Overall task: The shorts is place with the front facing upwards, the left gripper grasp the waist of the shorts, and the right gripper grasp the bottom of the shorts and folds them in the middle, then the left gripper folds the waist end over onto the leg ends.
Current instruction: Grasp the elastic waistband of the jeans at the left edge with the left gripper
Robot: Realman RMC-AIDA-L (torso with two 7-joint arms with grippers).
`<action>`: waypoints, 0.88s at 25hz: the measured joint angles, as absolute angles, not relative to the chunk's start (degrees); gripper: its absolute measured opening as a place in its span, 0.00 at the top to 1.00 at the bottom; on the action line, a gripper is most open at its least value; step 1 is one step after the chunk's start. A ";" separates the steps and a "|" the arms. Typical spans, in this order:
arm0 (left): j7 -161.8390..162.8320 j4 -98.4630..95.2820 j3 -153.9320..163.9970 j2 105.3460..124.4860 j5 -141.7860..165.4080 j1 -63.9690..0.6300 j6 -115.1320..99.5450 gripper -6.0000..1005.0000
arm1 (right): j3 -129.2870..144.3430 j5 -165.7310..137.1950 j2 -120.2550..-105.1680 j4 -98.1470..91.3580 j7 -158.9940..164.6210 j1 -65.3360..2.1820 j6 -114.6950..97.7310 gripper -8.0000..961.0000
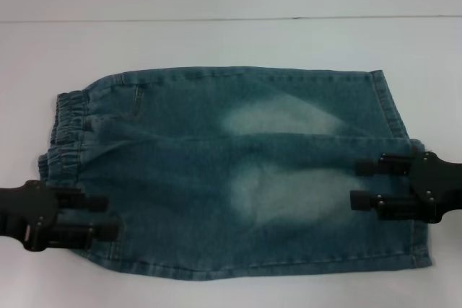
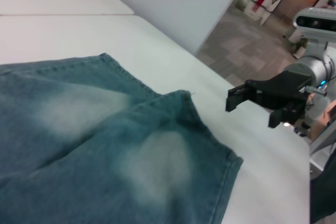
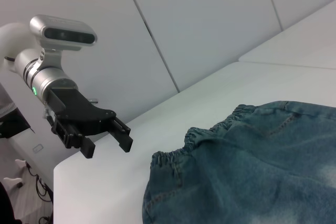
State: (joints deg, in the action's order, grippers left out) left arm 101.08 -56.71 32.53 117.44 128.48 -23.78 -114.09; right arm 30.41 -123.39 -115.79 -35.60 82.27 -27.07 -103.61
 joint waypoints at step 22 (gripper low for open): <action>104.30 -60.63 24.72 116.86 149.94 -24.72 -98.56 0.36 | 30.85 -123.39 -116.27 -35.51 81.74 -27.36 -103.04 0.17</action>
State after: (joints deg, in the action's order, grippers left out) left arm 104.30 -60.63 24.72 116.86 149.94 -24.72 -98.56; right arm 30.85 -123.39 -116.27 -35.51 81.74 -27.36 -103.04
